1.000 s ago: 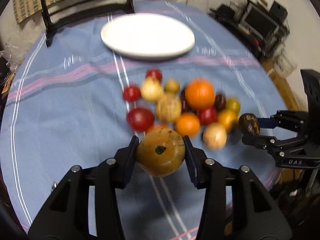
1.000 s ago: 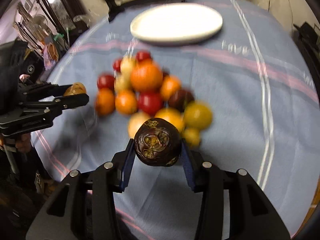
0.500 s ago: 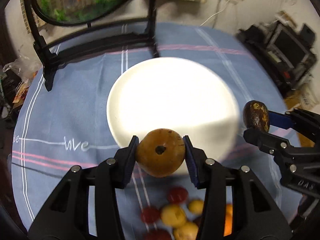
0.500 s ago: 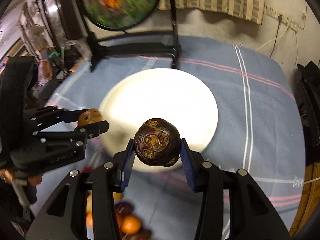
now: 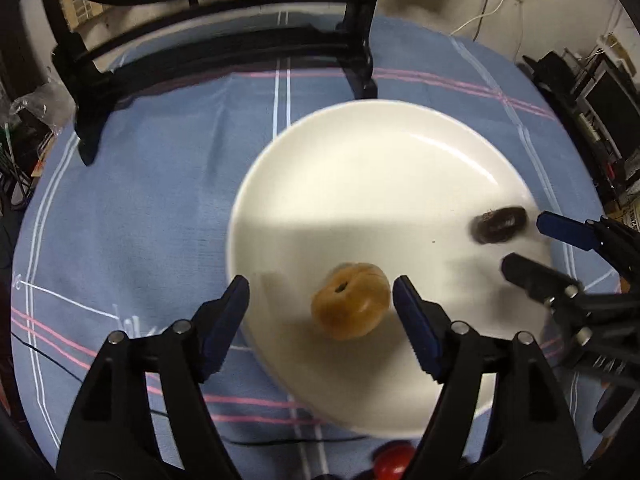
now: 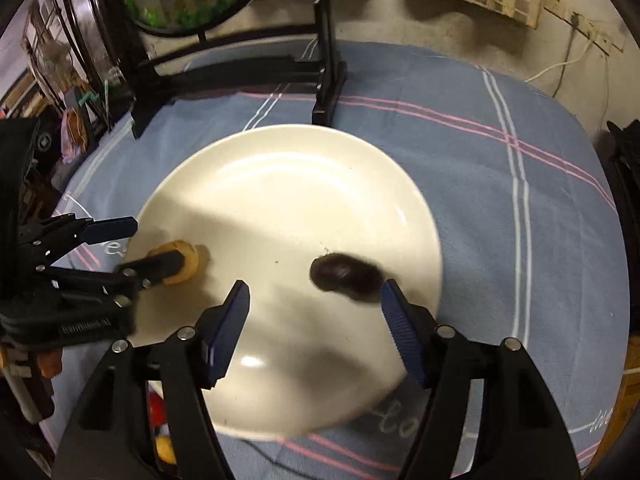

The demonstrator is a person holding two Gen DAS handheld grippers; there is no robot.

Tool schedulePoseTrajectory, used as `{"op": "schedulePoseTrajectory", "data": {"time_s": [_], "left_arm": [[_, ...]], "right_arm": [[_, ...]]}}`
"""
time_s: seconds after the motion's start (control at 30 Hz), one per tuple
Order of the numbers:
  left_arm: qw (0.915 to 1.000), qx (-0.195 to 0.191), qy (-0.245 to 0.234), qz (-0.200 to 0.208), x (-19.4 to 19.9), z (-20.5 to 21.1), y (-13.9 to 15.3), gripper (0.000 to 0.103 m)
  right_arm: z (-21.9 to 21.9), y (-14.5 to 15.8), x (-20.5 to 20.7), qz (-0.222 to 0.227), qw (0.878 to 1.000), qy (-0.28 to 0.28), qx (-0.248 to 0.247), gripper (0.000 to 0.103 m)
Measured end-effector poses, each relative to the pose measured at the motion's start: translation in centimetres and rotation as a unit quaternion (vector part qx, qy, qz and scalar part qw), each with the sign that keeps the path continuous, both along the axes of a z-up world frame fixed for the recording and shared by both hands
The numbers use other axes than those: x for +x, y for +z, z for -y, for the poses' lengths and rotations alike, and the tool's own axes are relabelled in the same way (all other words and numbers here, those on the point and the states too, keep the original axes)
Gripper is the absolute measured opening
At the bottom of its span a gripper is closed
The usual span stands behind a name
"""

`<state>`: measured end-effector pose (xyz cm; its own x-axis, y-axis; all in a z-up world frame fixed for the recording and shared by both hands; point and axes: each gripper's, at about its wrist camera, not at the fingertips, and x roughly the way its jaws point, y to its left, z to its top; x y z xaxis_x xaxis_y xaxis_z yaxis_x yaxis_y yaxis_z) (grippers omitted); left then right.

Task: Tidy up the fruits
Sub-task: 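Carry both fruits onto the white plate and open both grippers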

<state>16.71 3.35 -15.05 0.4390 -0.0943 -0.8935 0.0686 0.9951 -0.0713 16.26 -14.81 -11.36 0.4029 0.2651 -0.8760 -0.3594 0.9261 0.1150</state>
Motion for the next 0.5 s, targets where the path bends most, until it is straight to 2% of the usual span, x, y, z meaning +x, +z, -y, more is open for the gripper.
{"op": "schedulePoseTrajectory", "data": {"time_s": [0.13,0.2,0.33,0.5], "left_arm": [[0.9994,-0.010,-0.016,0.028,-3.2,-0.5,2.2,0.077],[0.9983,-0.010,-0.031,0.048,-6.1,-0.6,3.4,0.079],[0.9946,0.016,-0.066,0.078,-12.4,-1.0,4.4,0.080],[0.9923,0.024,-0.099,0.071,-19.4,-1.1,3.5,0.081]], "right_arm": [[1.6,1.9,-3.9,0.015,1.000,0.006,0.007,0.069],[2.2,2.9,-6.8,0.022,1.000,0.010,0.013,0.069],[3.2,4.0,-14.0,0.043,0.999,0.027,0.013,0.069],[4.1,3.2,-20.8,0.037,0.999,0.029,-0.003,0.069]]}}
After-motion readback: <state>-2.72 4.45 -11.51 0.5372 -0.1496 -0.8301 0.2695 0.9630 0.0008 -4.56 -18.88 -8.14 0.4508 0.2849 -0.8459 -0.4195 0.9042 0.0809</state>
